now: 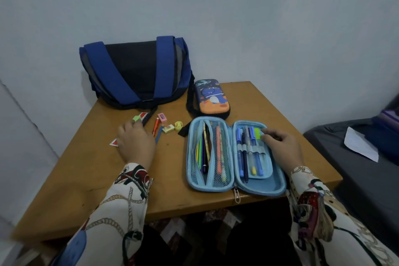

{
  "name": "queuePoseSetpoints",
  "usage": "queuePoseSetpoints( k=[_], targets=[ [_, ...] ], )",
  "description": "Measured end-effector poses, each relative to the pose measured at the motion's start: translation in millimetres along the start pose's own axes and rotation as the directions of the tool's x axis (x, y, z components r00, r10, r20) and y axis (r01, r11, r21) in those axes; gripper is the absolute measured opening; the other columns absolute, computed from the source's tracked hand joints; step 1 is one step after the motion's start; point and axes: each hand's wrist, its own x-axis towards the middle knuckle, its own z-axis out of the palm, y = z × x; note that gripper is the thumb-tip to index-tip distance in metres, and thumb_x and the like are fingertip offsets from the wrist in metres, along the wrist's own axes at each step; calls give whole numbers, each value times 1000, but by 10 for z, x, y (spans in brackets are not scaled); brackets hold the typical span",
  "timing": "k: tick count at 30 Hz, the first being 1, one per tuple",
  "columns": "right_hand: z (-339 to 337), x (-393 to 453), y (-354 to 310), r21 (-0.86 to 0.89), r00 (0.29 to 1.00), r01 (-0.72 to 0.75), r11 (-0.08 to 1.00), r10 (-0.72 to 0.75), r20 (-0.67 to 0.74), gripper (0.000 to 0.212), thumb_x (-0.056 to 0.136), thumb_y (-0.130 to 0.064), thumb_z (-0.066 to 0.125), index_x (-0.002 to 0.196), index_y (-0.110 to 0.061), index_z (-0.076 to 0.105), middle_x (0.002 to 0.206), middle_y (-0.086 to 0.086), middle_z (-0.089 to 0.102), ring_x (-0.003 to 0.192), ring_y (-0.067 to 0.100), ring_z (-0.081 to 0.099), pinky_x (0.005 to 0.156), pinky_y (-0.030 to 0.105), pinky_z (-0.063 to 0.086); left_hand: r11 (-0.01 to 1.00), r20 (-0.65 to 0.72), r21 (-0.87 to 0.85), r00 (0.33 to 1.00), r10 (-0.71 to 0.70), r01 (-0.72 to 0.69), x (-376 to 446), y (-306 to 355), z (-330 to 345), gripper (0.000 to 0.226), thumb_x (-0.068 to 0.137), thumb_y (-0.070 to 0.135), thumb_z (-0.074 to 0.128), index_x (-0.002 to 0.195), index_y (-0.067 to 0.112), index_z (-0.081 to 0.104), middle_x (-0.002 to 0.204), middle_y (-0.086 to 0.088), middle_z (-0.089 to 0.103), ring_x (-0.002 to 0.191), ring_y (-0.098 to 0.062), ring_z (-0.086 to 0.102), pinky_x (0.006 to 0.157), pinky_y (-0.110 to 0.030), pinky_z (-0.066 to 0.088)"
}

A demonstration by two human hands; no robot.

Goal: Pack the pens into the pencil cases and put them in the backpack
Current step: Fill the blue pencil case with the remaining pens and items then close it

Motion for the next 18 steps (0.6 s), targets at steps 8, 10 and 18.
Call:
queuePoseSetpoints(
  k=[8,10,18],
  targets=[
    [1,-3,-30,22,1000,23,999,-23,-6,12,88,-20,70,95,-29,73,93,-8,71,86,11,65,84,36,54,1000,56,-14,998,22,-21,12,0,31,32,92,9,47,120,5,63,116,-16,61,105,-36,49,86,-47,44],
    [2,-10,-32,11,1000,29,1000,-29,-9,12,88,-20,70,94,-29,73,90,-10,70,85,12,65,86,38,55,994,60,-95,997,54,-48,14,-12,33,33,91,6,48,119,5,65,112,-16,62,105,-34,50,87,-48,46],
    [0,-12,-22,11,999,36,999,-36,-12,12,88,-19,70,96,-27,74,89,-9,69,83,12,63,83,36,54,962,93,-267,993,76,-48,30,-47,65,31,88,9,52,112,13,70,108,-7,65,104,-24,54,82,-41,50]
  ],
)
